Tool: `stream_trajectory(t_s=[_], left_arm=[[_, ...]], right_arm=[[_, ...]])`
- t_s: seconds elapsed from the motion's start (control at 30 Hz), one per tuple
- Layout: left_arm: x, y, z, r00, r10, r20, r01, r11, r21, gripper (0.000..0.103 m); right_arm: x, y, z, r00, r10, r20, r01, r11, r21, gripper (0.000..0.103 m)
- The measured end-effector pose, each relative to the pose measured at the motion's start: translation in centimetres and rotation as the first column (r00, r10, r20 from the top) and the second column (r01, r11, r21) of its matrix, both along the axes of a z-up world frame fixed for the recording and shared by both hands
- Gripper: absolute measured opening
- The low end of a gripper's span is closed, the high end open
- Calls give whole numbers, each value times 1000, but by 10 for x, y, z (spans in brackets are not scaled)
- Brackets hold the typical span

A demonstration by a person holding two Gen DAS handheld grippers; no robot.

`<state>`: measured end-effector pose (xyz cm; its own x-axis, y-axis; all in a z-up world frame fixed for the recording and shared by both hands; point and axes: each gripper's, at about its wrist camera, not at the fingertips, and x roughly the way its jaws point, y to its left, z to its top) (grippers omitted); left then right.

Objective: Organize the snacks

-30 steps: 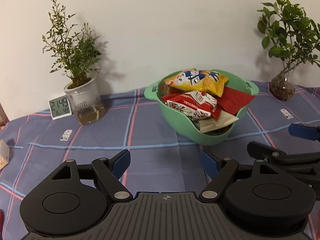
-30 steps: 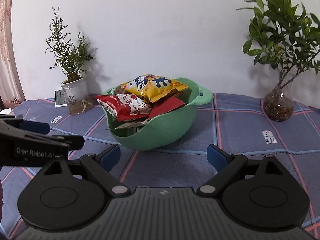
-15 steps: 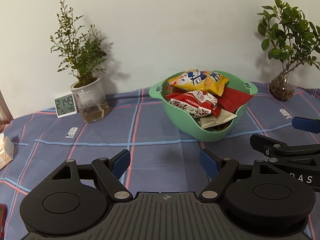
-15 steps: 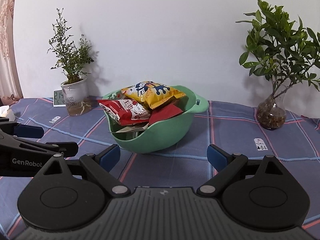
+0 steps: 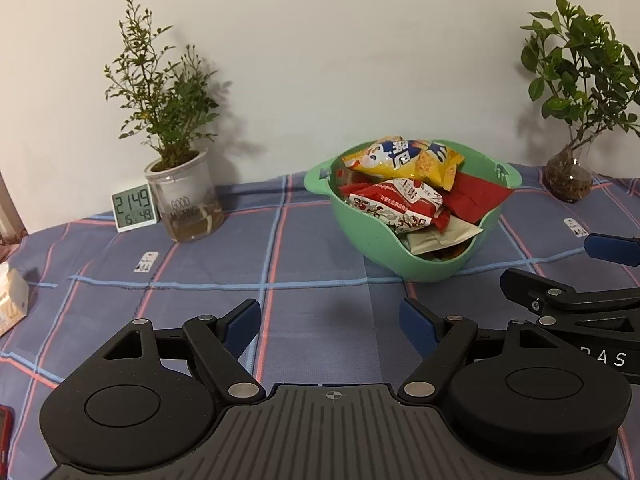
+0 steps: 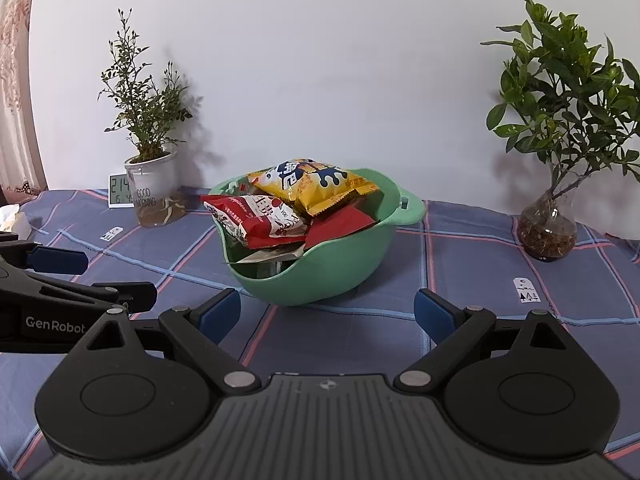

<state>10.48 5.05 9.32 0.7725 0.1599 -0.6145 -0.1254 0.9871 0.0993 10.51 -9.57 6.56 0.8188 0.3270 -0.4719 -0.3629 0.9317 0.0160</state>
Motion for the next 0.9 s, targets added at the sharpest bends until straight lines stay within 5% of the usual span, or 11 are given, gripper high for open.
stream_trajectory(t_s=[0.9], left_arm=[[-7, 5, -6, 1000, 27, -9, -27, 1000, -12, 103]], right_arm=[[-2, 8, -4, 1000, 19, -12, -19, 999, -33, 95]])
